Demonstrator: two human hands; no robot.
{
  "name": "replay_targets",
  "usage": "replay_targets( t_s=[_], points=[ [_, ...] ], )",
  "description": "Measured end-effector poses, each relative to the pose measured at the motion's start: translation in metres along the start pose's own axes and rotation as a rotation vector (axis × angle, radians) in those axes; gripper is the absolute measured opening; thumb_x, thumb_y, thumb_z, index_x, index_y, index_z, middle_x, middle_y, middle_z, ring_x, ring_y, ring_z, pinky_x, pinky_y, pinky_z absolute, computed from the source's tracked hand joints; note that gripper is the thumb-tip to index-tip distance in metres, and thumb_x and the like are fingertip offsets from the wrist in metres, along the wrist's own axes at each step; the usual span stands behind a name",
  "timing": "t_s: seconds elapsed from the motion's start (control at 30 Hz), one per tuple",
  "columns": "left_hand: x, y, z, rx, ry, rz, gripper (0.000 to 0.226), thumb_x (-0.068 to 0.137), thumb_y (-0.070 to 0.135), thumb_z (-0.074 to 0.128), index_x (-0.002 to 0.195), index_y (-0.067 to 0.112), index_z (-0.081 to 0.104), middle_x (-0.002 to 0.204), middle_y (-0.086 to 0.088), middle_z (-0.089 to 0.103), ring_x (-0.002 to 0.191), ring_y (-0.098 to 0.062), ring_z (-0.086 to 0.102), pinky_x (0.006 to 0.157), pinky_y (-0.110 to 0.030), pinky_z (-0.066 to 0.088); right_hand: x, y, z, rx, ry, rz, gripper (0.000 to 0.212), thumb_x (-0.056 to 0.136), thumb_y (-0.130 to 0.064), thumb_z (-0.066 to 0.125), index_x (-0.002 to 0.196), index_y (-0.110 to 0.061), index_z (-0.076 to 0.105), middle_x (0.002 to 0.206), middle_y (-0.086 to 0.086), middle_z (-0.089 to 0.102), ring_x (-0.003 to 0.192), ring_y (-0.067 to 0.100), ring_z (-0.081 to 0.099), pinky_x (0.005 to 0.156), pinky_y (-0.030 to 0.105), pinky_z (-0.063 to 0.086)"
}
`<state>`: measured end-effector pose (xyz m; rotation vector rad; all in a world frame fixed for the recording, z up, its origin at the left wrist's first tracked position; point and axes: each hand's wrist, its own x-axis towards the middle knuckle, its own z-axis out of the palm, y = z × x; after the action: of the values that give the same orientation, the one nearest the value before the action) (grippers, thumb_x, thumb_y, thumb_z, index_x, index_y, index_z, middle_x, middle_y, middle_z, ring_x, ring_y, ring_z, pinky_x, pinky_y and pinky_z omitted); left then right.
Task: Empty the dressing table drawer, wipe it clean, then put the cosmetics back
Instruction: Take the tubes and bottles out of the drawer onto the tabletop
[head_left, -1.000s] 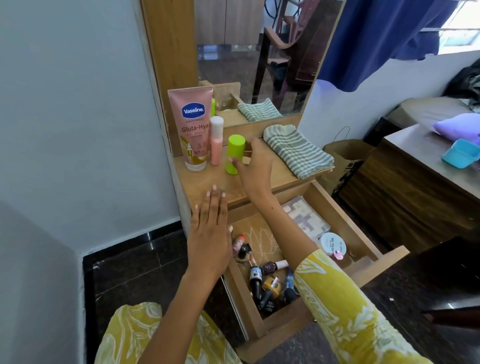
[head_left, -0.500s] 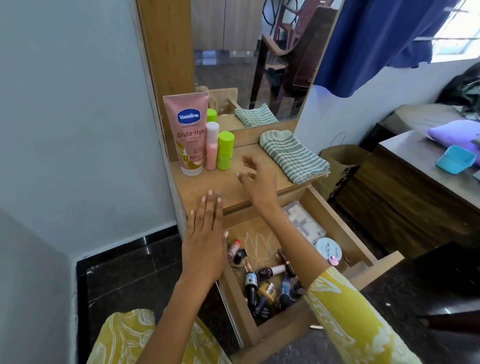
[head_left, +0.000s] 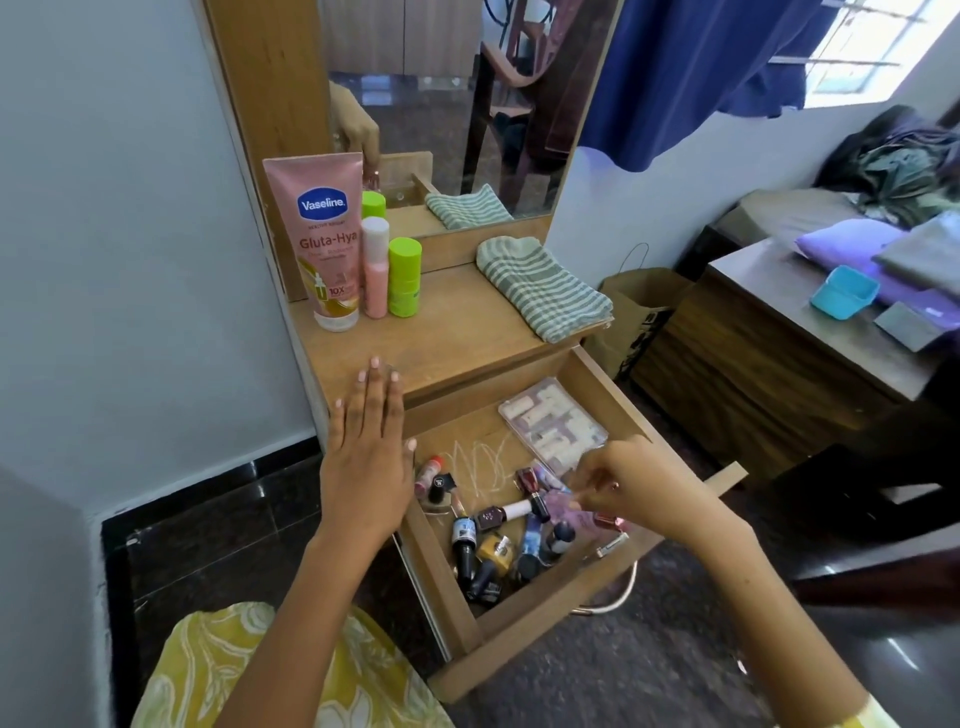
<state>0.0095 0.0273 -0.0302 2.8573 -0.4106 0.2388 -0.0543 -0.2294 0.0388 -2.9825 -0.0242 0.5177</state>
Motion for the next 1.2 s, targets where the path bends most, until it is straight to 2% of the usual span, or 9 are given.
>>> replay_targets(
  t_s=[0.13,0.33,0.47,0.6,0.73,0.9,0.97,1.1,1.2],
  points=[
    [0.0,-0.001,0.0,0.026,-0.017,-0.006,0.072,0.1,0.032,0.029,0.145,0.011,-0.023,0.15,-0.01,-0.033,0.138,-0.022,-0.03,0.114,-0.038,-0.014,0.003,-0.009,0.012,-0.193,0.098,0.044,0.027,0.082,-0.039,0.066,0.107,-0.029,0.061,0.106,-0.007,0.062,0.101,0.015,0.056,0.073,0.026,0.043],
    [0.001,0.0,-0.002,0.023,-0.029,0.003,0.071,0.1,0.031,0.029,0.145,0.011,-0.022,0.151,-0.011,-0.031,0.139,-0.023,-0.028,0.115,-0.039,-0.011,0.017,-0.014,0.027,-0.45,-0.017,0.056,0.036,0.083,-0.029,0.067,0.117,-0.023,0.058,0.113,0.002,0.064,0.112,0.023,0.053,0.101,0.035,0.033],
    [0.001,0.0,-0.002,0.055,-0.035,-0.001,0.071,0.1,0.033,0.027,0.144,0.01,-0.025,0.151,-0.011,-0.033,0.139,-0.024,-0.028,0.115,-0.04,-0.011,0.021,-0.016,0.037,-0.448,-0.01,0.038,0.029,0.084,-0.018,0.062,0.113,-0.019,0.061,0.104,0.004,0.066,0.104,0.022,0.058,0.105,0.035,0.032],
    [0.001,0.0,-0.002,0.044,-0.032,0.008,0.071,0.1,0.032,0.029,0.145,0.01,-0.022,0.151,-0.012,-0.031,0.14,-0.024,-0.026,0.115,-0.04,-0.01,0.023,-0.019,0.031,-0.371,0.019,0.028,0.009,0.084,-0.019,0.058,0.091,-0.014,0.059,0.086,0.002,0.061,0.091,0.024,0.062,0.099,0.034,0.04],
    [0.001,-0.001,-0.001,0.061,-0.03,0.003,0.072,0.1,0.033,0.027,0.144,0.01,-0.025,0.15,-0.012,-0.033,0.14,-0.025,-0.027,0.115,-0.04,-0.011,0.027,-0.022,0.019,-0.285,0.04,0.06,0.026,0.081,-0.023,0.064,0.105,-0.013,0.063,0.096,0.004,0.065,0.087,0.024,0.064,0.074,0.031,0.05],
    [0.001,0.0,-0.001,0.055,-0.029,-0.001,0.072,0.1,0.033,0.027,0.145,0.01,-0.024,0.15,-0.012,-0.033,0.14,-0.024,-0.027,0.115,-0.04,-0.011,0.029,-0.029,-0.006,-0.178,0.168,0.022,0.025,0.079,-0.028,0.061,0.101,-0.017,0.067,0.094,0.001,0.067,0.085,0.021,0.065,0.073,0.03,0.055],
    [0.0,0.0,0.0,0.063,-0.023,-0.002,0.072,0.1,0.033,0.026,0.144,0.01,-0.026,0.149,-0.011,-0.035,0.139,-0.024,-0.029,0.115,-0.04,-0.012,0.031,-0.038,-0.021,-0.081,0.239,-0.022,0.022,0.079,-0.028,0.06,0.097,-0.018,0.067,0.09,-0.001,0.067,0.082,0.018,0.064,0.067,0.025,0.052],
    [0.001,0.001,-0.001,0.033,-0.011,0.001,0.072,0.099,0.032,0.029,0.146,0.011,-0.022,0.151,-0.01,-0.033,0.139,-0.023,-0.028,0.113,-0.038,-0.015,0.043,-0.063,-0.054,0.062,0.369,-0.098,0.02,0.073,-0.025,0.064,0.092,-0.02,0.066,0.068,-0.013,0.05,0.07,0.013,0.052,0.049,0.016,0.027],
    [0.0,0.002,-0.002,0.008,-0.001,0.002,0.073,0.099,0.031,0.032,0.147,0.011,-0.019,0.152,-0.01,-0.03,0.14,-0.023,-0.027,0.113,-0.038,-0.015,0.061,-0.081,-0.07,0.183,0.45,-0.167,0.034,0.068,-0.024,0.069,0.101,-0.019,0.065,0.073,-0.012,0.054,0.073,0.012,0.056,0.056,0.021,0.039]
  ],
)
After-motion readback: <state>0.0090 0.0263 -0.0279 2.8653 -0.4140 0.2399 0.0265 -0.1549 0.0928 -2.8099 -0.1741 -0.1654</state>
